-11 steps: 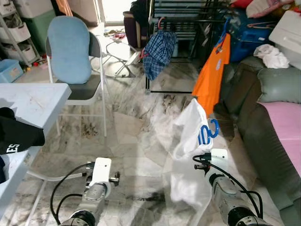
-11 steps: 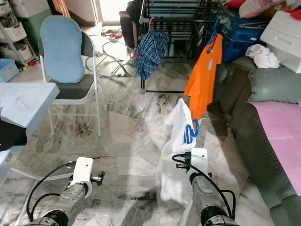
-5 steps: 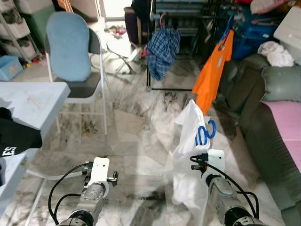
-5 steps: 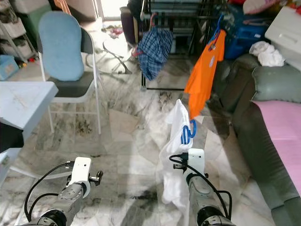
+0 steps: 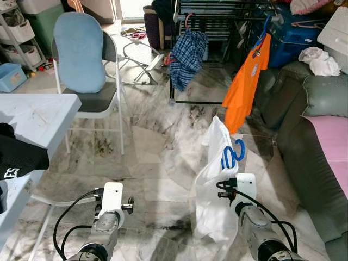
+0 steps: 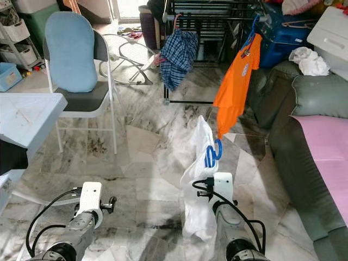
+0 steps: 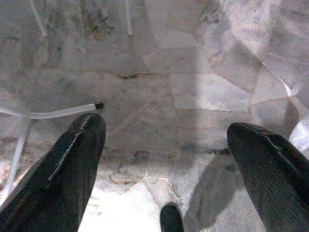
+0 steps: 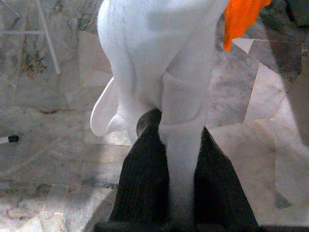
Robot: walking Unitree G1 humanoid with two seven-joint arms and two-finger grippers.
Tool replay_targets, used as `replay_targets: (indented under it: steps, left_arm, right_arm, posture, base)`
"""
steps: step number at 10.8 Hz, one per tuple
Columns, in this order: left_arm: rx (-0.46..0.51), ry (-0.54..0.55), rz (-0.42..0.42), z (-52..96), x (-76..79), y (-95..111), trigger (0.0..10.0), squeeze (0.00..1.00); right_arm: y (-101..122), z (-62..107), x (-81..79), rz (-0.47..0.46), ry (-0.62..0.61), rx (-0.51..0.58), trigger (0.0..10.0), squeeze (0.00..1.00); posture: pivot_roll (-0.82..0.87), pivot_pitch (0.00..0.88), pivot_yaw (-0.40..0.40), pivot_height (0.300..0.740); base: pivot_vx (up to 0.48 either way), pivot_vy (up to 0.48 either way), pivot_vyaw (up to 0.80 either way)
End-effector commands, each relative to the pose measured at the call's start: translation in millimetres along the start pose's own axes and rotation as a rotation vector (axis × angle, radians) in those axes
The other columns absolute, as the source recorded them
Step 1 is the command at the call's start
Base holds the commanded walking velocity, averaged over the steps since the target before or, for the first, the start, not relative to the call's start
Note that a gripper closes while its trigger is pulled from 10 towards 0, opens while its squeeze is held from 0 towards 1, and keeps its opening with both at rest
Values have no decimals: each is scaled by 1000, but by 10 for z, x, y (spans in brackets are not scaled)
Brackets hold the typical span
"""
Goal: Hang hanger
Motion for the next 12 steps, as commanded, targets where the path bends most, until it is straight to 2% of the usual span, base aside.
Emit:
replay_targets:
  steps: [1, 3, 4, 6, 11, 12]
  left_arm:
    - [3, 17, -21, -8, -47, 17, 10000, 0]
    - [-27, 1, -74, -5, -29, -28, 10000, 0]
    - [-59, -13, -111, 18, 5, -116, 10000, 0]
    - [-96, -16, -123, 57, 19, -246, 10000, 0]
    - [-104, -11, -130, 79, 41, -299, 10000, 0]
    - [-102, -13, -132, 82, 56, -299, 10000, 0]
  right_arm:
    - [-77, 9, -25, -14, 0, -33, 10000, 0]
    - [-294, 76, 38, -57, -48, -123, 10000, 0]
    - [-415, 126, 74, -21, -56, -178, 10000, 0]
    - [-528, 192, 161, 22, -77, -227, 10000, 0]
    - [-577, 224, 211, 20, -89, -256, 10000, 0]
    - [-592, 229, 215, 49, -97, -266, 10000, 0]
  posture:
    - [-104, 19, 3, 740]
    - [-105, 19, 4, 740]
    - [-104, 15, 10, 740]
    - [-98, 16, 8, 740]
    - [-99, 23, 3, 740]
    - [-102, 23, 5, 740]
  base:
    - [0, 0, 0]
    - [0, 0, 0]
    - [0, 0, 0]
    - [0, 0, 0]
    - [0, 0, 0]
    - [0, 0, 0]
Point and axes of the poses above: a point about 5 cm out from each wrist's last joint towards the gripper, its own z axis pointing back from the gripper into the wrist, its own y axis along the axis of the wrist's last joint, x = y × z, the point moved 2 cm from there along -z, pointing out of the wrist towards the gripper, and after that the axes turned 15 degrees about -z, right-handed, at the moved point
